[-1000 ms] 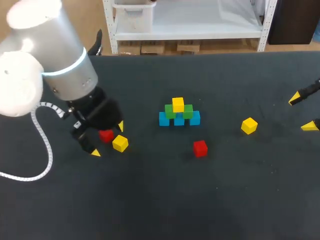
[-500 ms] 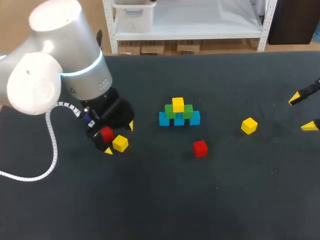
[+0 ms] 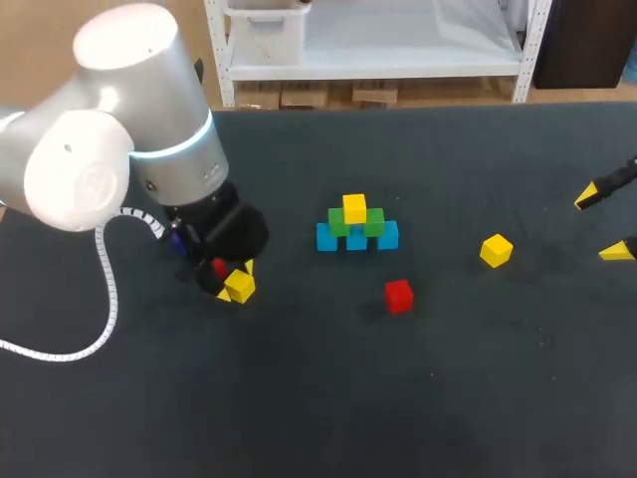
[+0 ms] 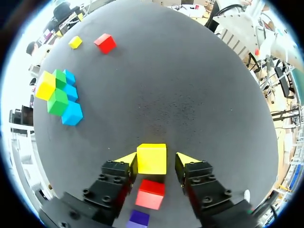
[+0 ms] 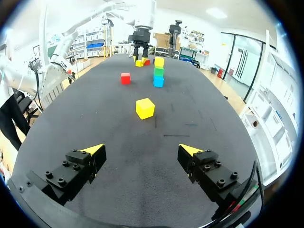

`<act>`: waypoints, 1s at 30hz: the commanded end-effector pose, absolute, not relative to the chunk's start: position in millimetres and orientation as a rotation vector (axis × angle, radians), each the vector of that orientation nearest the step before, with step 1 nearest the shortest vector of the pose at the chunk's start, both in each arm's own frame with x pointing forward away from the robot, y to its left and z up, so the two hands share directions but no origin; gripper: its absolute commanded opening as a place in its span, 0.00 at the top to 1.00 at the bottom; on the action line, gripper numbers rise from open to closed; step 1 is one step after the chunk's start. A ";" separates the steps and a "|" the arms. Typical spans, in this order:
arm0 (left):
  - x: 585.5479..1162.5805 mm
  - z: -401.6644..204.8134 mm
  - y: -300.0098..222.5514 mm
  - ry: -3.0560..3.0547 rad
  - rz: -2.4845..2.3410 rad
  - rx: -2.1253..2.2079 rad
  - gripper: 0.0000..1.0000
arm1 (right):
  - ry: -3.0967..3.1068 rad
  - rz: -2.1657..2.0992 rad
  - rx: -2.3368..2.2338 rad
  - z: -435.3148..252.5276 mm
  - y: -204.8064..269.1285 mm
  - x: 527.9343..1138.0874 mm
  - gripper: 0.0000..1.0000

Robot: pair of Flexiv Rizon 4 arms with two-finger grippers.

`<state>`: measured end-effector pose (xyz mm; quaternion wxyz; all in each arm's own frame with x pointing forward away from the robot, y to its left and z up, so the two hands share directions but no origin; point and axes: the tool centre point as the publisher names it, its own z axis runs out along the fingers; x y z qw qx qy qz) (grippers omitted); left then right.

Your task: Place the blue cubes, place green cubes on the blue cubes, place the yellow cubes on the green cubes, then place the red cubes on the yellow cubes, and place purple cube on the red cubes.

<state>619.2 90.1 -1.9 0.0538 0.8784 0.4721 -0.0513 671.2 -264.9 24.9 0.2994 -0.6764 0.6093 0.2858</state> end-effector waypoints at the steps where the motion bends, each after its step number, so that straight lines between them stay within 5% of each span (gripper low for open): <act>1: 619.6 -3.0 91.0 1.458 -0.153 2.663 0.69 | 1.616 0.759 -1.796 24.6 -264.8 671.4 0.00; 5: 620.5 -1.2 92.8 1.467 -0.145 2.651 1.00 | 1.616 0.759 -1.796 24.6 -264.8 671.4 0.00; 30: 687.5 89.9 78.4 1.919 -0.062 2.251 1.00 | 1.616 0.759 -1.796 24.6 -264.8 671.4 0.00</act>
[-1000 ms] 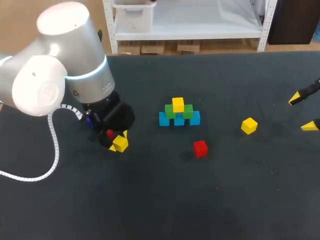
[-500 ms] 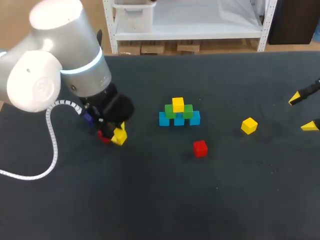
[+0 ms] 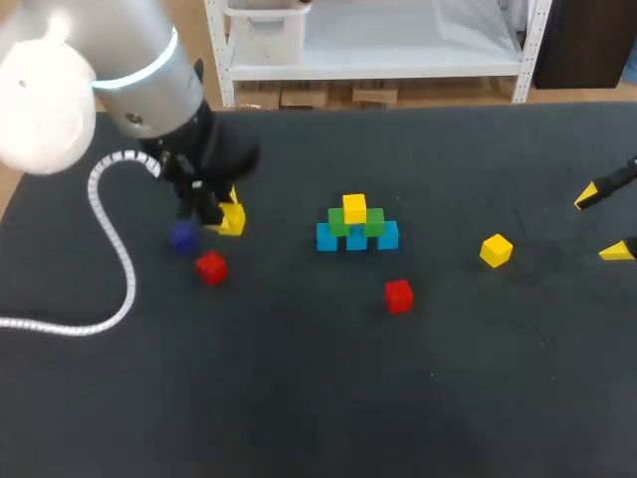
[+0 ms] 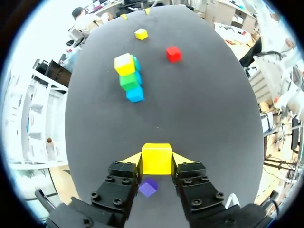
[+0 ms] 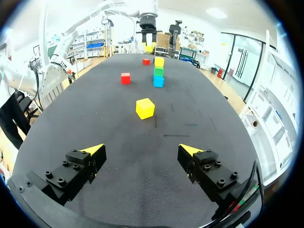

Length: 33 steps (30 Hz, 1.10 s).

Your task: Place the blue cubes, place green cubes on the blue cubes, place the yellow cubes on the green cubes, then place the red cubes on the yellow cubes, and place purple cube on the red cubes.

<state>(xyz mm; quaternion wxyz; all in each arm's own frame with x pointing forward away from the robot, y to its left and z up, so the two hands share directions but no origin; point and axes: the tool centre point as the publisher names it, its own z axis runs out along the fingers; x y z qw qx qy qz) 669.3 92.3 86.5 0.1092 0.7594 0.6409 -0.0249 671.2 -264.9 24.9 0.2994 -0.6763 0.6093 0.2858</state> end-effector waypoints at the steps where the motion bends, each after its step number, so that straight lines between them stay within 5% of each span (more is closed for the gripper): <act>1: 691.6 89.7 74.7 1.928 -0.043 2.253 1.00 | 1.616 0.759 -1.796 24.6 -264.8 671.4 0.00; 33: 721.3 87.4 -18.3 2.191 -0.041 2.057 1.00 | 1.616 0.759 -1.796 24.6 -264.8 671.4 0.00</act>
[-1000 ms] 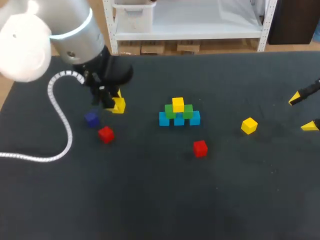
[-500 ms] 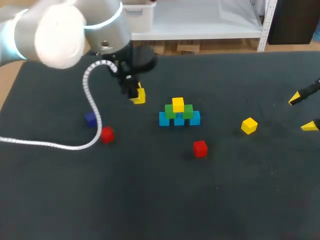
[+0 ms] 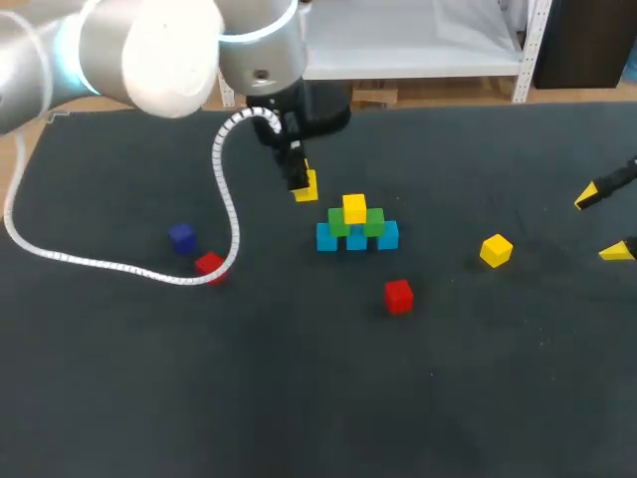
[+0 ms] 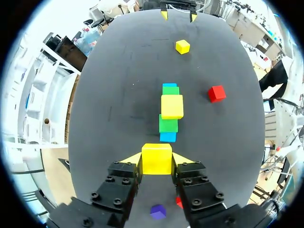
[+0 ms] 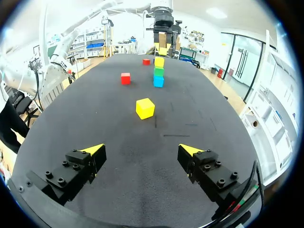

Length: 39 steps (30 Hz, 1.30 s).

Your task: Place the blue cubes, place green cubes on the blue cubes, place the yellow cubes on the green cubes, then place the red cubes on the yellow cubes, and place purple cube on the red cubes.

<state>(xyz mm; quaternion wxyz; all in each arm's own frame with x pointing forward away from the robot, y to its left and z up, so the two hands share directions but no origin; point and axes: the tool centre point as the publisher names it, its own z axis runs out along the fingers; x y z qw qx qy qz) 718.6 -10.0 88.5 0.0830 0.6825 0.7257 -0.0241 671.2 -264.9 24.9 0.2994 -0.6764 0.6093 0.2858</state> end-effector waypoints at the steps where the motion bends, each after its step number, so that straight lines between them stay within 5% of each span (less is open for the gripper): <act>1: 721.0 87.2 -19.2 2.189 -0.043 2.058 1.00 | 1.616 0.759 -1.796 24.6 -264.8 671.4 0.00; 39: 709.8 68.9 -36.3 2.172 -0.109 2.106 1.00 | 1.616 0.759 -1.796 24.6 -264.8 671.4 0.00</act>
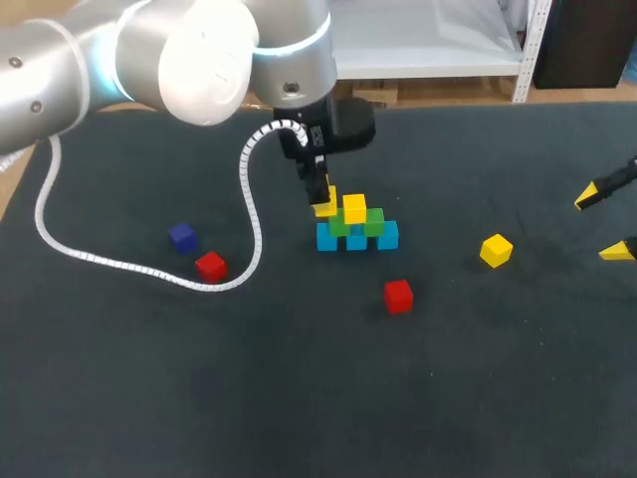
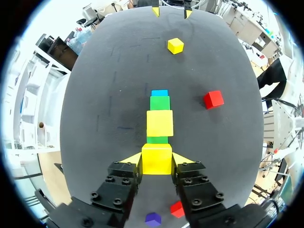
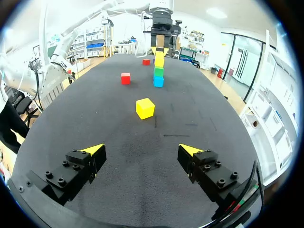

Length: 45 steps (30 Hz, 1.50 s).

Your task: Place the blue cubes, place green cubes on the blue cubes, place the yellow cubes on the green cubes, then place the red cubes on the yellow cubes, and place purple cube on the red cubes.

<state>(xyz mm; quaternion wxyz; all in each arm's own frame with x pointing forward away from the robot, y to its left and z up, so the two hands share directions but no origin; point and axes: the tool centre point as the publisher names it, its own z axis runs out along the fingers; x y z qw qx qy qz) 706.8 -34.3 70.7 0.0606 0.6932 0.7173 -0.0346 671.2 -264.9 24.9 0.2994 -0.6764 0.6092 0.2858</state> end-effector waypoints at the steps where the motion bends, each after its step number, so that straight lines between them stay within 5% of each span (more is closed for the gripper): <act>1: 709.7 68.7 -36.4 2.171 -0.114 2.106 1.00 | 1.616 0.759 -1.796 24.6 -264.8 671.4 0.00; 45: 710.1 60.4 -42.2 2.156 -0.148 2.123 1.00 | 1.616 0.759 -1.796 24.6 -264.8 671.4 0.00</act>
